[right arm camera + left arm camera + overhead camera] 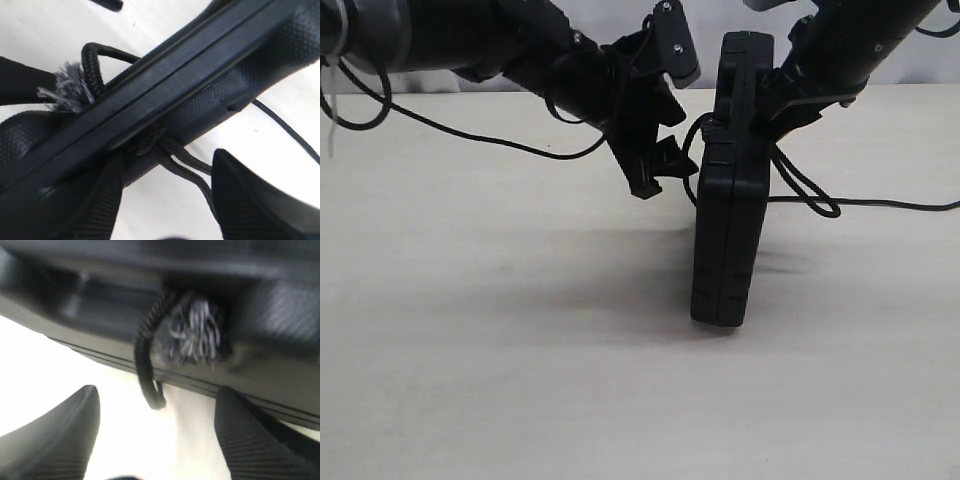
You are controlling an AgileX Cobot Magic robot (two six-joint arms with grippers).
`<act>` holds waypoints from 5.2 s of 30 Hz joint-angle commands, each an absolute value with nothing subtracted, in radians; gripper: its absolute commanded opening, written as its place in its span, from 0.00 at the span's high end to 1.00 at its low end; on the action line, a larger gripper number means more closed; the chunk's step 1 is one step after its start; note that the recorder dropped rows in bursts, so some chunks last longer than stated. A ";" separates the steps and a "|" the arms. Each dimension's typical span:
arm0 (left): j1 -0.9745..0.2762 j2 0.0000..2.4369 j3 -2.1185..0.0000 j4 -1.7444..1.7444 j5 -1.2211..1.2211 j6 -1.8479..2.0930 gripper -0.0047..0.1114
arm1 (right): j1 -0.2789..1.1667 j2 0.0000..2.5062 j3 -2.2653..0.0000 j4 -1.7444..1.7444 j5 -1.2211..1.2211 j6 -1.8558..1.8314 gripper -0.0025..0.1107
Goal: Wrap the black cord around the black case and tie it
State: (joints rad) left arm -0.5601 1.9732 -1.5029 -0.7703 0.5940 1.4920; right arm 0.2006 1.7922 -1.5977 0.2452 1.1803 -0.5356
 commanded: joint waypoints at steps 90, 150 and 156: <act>-0.621 1.926 -1.408 -0.989 0.699 1.256 0.96 | 0.197 1.685 -1.000 -0.065 0.442 -0.549 0.86; -0.603 1.757 -1.410 -0.607 0.677 0.953 0.59 | 0.197 1.503 -1.134 0.132 0.526 -0.225 0.94; -0.603 1.748 -1.410 -0.530 0.679 0.866 0.59 | 0.197 1.503 -1.162 0.156 0.568 -0.250 0.94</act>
State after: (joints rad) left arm -0.6047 1.7548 -1.4147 -0.5597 0.6684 0.9068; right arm 0.2006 1.5045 -1.1494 0.1445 0.5506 -0.2291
